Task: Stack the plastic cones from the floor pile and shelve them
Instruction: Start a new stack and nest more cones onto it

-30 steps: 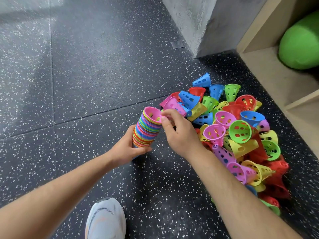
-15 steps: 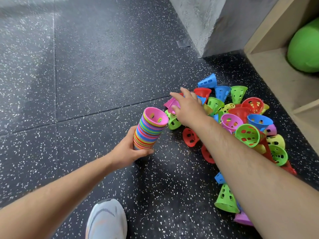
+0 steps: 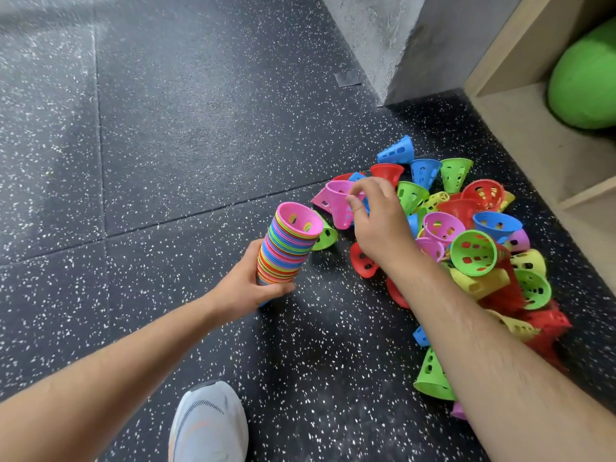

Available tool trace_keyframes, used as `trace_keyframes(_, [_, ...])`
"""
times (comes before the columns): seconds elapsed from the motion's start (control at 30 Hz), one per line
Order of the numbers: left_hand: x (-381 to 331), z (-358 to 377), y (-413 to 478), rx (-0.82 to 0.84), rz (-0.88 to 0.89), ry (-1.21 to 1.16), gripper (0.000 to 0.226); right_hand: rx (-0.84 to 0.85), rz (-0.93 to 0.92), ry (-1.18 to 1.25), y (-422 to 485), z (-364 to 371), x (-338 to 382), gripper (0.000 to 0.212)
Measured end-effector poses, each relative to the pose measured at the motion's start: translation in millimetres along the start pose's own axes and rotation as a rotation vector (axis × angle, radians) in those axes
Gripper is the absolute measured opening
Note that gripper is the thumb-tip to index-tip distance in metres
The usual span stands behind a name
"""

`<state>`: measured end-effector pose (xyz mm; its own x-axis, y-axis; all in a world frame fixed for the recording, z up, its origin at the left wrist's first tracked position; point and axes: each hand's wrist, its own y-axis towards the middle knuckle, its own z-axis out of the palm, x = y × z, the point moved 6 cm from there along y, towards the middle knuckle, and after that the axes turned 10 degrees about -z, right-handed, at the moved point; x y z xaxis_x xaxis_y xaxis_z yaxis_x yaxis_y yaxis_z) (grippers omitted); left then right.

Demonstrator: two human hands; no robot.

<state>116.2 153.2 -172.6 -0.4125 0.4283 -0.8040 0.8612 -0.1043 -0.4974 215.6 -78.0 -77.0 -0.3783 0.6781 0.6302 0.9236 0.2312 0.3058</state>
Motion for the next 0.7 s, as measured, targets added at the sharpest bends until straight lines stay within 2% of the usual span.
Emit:
trace_keyframes(0.2, [-7, 4, -1, 0.025, 0.013, 0.047, 0.077, -0.249, 0.090, 0.160, -37, -32, 19, 0.005])
trace_keyframes(0.3, [-7, 7, -2, 0.037, 0.020, 0.084, 0.080, -0.282, 0.113, 0.203, -54, -31, 30, 0.003])
trace_keyframes(0.53, [-6, 13, -6, 0.038, 0.014, 0.097, 0.079, -0.067, 0.061, 0.219, -68, -13, 56, 0.011])
trace_keyframes(0.7, [-7, 10, -8, 0.014, 0.023, 0.029, 0.083, 0.128, 0.055, 0.331, -64, 9, 63, 0.024])
